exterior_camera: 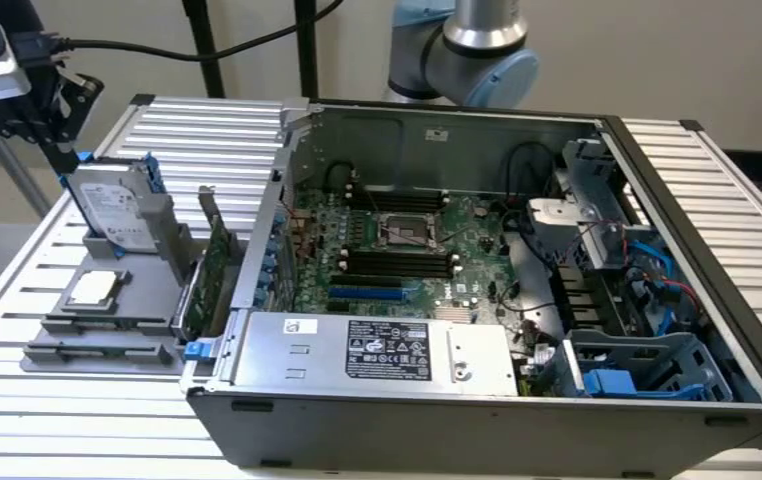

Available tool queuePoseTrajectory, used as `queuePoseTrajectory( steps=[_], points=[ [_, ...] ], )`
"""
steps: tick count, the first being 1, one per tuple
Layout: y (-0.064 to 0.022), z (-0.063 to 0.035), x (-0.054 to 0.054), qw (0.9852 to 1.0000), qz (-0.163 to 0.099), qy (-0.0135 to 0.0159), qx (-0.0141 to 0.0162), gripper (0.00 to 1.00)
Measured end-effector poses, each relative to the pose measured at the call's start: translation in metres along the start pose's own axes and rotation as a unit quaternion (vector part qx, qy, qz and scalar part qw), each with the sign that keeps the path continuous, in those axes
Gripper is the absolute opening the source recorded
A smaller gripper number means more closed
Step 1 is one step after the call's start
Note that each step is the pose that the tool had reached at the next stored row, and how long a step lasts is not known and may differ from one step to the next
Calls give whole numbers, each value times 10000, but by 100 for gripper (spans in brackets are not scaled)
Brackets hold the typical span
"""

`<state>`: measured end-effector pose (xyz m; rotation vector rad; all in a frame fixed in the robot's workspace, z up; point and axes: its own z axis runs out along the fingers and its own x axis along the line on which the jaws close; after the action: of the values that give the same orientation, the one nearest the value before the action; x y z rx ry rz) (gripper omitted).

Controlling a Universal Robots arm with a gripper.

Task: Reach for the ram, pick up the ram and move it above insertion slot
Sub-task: 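Reach for the ram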

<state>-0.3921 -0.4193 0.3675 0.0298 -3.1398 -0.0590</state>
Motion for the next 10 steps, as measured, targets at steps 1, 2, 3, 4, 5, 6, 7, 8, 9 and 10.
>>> queuePoseTrajectory(
  steps=[1,2,3,4,5,6,7,8,9,10],
  points=[
    [-44,2,0,10000,0,-1,1,11],
    [-89,3,1,10000,-1,-1,2,11],
    [-134,4,2,10000,-1,0,3,11],
    [-180,7,2,10000,-1,-1,5,11],
    [-224,12,4,10000,0,0,7,11],
    [-269,18,5,10000,0,-1,8,11],
    [-319,23,5,10000,-1,-1,10,11],
    [-364,29,6,10000,-1,-1,11,11],
    [-409,34,7,10000,-1,-1,13,11],
    [-454,39,8,10000,0,0,15,11]
  ],
)
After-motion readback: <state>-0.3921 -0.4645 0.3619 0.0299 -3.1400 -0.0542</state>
